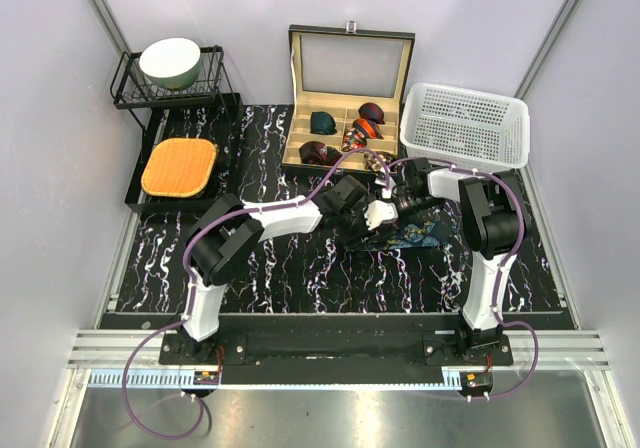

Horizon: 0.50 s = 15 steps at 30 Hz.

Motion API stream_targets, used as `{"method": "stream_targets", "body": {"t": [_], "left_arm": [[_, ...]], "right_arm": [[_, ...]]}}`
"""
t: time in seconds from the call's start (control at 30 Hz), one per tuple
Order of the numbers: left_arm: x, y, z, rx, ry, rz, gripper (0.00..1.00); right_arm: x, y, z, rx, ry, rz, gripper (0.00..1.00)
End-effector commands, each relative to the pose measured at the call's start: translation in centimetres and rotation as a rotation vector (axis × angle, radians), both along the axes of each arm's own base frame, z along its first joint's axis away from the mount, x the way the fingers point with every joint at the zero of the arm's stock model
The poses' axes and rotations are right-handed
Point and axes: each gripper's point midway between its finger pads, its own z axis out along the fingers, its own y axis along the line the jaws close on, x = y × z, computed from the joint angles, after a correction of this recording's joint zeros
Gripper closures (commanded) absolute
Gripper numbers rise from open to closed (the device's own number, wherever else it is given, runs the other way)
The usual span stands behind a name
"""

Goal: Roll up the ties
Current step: Roll the tie at the center of the board.

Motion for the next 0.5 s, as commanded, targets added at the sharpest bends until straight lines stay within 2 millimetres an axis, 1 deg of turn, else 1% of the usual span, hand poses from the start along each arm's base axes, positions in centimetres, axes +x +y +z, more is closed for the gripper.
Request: {"method": "stream_targets", "body": {"t": [0.0,0.03,0.1,0.13,0.17,0.2,0.23,0.3,0.33,0.37,0.47], "left_arm": [[-5.6,5.8,-7.8,0.262,0.217,-0.007,0.82],[-5.7,5.6,-7.8,0.25,0.221,-0.01,0.79],[-5.9,5.6,-7.9,0.241,0.23,-0.003,0.75],[-5.8,5.2,-7.6,0.215,0.228,-0.005,0.73],[-5.8,5.1,-7.5,0.205,0.23,-0.002,0.7],[-5.9,5.2,-7.6,0.199,0.236,0.003,0.69],[-5.6,4.7,-7.3,0.167,0.23,0.001,0.67],[-5.7,4.6,-7.2,0.136,0.244,0.003,0.63],[-5.6,4.4,-7.0,0.118,0.247,0.003,0.63],[-5.5,4.4,-7.1,0.114,0.251,0.0,0.63],[-5.8,4.7,-7.4,0.117,0.251,-0.015,0.71]], "right_arm": [[-0.3,0.2,-1.7,-0.044,-0.004,0.017,0.64],[-0.3,-0.3,-2.5,-0.09,-0.002,0.014,0.82],[-0.5,-0.6,-3.3,-0.124,0.007,0.024,0.96],[-0.7,-1.0,-3.9,-0.162,0.021,0.025,1.0],[-0.8,-1.2,-4.2,-0.178,0.023,0.029,1.0],[-0.8,-1.5,-4.5,-0.194,0.027,0.032,1.0],[-0.9,-1.8,-4.9,-0.22,0.027,0.034,1.0],[-0.9,-2.1,-5.3,-0.245,0.025,0.037,1.0],[-1.0,-2.2,-5.4,-0.258,0.027,0.042,1.0],[-0.9,-2.5,-5.5,-0.27,0.025,0.04,1.0],[-0.7,-2.7,-5.1,-0.257,0.023,0.03,1.0]]}}
